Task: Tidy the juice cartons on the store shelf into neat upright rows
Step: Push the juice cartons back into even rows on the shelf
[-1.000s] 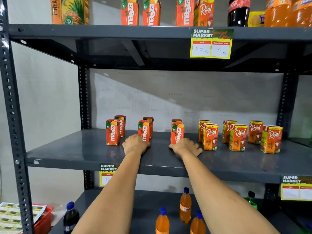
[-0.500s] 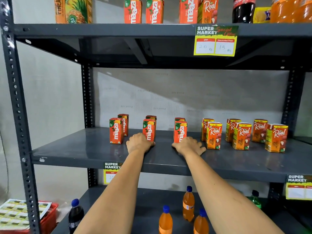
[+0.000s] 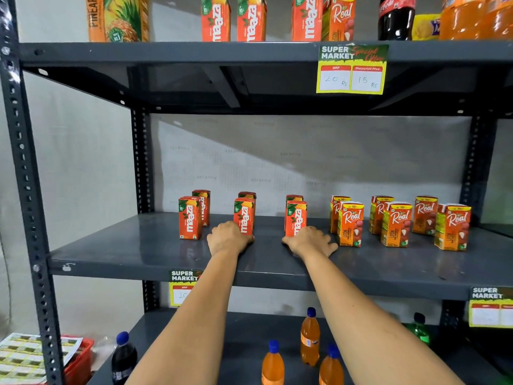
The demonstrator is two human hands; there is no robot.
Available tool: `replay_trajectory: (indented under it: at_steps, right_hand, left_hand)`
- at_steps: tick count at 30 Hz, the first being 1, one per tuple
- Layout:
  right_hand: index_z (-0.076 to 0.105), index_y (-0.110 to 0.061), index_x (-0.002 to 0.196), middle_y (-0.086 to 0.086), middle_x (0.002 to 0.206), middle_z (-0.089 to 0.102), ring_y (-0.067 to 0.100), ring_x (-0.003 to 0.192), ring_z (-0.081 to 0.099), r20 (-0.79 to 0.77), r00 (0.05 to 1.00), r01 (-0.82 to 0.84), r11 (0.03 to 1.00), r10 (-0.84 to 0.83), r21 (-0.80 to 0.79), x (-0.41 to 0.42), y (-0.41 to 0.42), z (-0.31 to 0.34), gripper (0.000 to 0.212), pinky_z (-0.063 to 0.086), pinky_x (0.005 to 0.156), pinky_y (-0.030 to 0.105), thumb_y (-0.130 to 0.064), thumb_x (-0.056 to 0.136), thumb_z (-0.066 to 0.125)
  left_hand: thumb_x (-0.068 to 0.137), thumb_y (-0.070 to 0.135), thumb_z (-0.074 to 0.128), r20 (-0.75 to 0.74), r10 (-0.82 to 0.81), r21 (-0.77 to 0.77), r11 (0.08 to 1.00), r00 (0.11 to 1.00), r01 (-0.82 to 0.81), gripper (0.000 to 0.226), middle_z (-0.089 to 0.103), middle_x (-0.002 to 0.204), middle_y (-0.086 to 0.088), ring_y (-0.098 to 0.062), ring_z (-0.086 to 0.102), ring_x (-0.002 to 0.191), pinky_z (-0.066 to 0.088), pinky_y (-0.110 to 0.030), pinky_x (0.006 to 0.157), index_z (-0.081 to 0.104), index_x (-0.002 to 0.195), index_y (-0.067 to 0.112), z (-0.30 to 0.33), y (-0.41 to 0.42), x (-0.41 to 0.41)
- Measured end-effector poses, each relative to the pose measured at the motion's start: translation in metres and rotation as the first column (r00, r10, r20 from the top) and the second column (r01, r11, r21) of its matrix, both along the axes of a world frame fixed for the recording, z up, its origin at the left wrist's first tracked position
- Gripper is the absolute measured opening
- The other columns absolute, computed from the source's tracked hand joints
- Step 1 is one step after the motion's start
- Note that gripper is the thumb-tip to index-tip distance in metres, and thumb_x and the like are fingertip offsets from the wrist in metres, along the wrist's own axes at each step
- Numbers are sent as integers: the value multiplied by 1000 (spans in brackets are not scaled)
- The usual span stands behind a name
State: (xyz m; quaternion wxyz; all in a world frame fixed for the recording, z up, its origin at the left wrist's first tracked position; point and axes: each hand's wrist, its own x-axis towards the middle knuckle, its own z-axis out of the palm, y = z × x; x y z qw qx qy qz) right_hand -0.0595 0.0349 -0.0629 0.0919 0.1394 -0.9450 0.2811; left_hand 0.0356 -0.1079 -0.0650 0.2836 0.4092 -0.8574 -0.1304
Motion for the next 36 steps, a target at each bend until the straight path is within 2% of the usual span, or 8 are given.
replay_trajectory:
  at_steps: [10, 13, 17, 19, 22, 26, 30, 36]
  right_hand:
    - [42, -10, 135, 12, 136, 49, 31, 126, 43, 45, 998, -55, 998, 53, 37, 1, 9, 4, 86, 33, 100, 43, -63, 71, 65]
    - [46, -12, 133, 10, 134, 52, 31, 125, 46, 55, 990, -133, 989, 129, 60, -5, 24, 3, 82, 38, 99, 41, -64, 71, 64]
    - [60, -13, 102, 7, 104, 66, 27, 100, 62, 26, 983, -183, 979, 181, 94, -11, 60, -6, 61, 49, 79, 37, -66, 72, 61]
    - [60, -13, 93, 7, 94, 66, 27, 91, 63, 14, 987, -162, 985, 161, 62, -19, 83, -9, 55, 48, 70, 34, -64, 74, 61]
    - [63, -10, 104, 12, 108, 67, 31, 99, 63, -19, 997, -69, 997, 69, -36, -41, 120, -6, 53, 49, 75, 34, -56, 77, 63]
    - [55, -5, 120, 16, 124, 62, 34, 114, 57, -4, 995, 93, 987, -95, -133, -76, 163, 2, 66, 48, 86, 36, -52, 76, 69]
    - [36, 1, 131, 20, 134, 54, 36, 123, 52, 83, 988, 143, 961, -127, -238, -100, 180, 11, 89, 45, 95, 40, -51, 69, 75]
    - [54, -6, 125, 15, 130, 58, 33, 119, 54, 10, 993, 118, 989, -118, -89, -113, 178, 9, 72, 47, 94, 40, -54, 73, 68]
  left_hand:
    - [72, 59, 64, 80, 100, -10, 995, 992, -99, 72, 56, 122, -14, -32, 49, 113, 39, -41, 91, 52, 121, 7, 3, 13, 7]
    - [83, 50, 55, 75, 158, -61, 986, 985, -153, 57, 59, 119, -15, -32, 54, 108, 43, -39, 87, 55, 118, 5, 1, 31, 17]
    - [91, 32, 48, 128, -104, -302, 943, 986, 138, 33, 62, 106, -17, -33, 60, 94, 48, -37, 73, 58, 106, 4, -2, 83, 12]
    - [91, 36, 48, 172, -293, -296, 895, 940, 333, 35, 60, 107, -20, -35, 58, 95, 47, -38, 72, 56, 105, 4, -3, 120, -5]
    - [89, 42, 50, 166, -453, -143, 868, 876, 476, 42, 59, 110, -21, -36, 55, 98, 45, -39, 76, 52, 105, 3, -4, 165, -38]
    - [82, 50, 53, 176, -373, 52, 928, 911, 370, 62, 51, 128, -16, -34, 46, 116, 38, -43, 94, 43, 123, 4, 1, 194, -86]
    - [72, 62, 61, 102, -212, 109, 973, 972, 201, 86, 46, 133, -14, -31, 42, 121, 34, -41, 98, 36, 130, 3, 1, 207, -121]
    - [67, 65, 65, 49, -108, 77, 992, 993, 104, 85, 54, 124, -11, -27, 51, 114, 40, -37, 92, 42, 123, 5, 0, 200, -146]
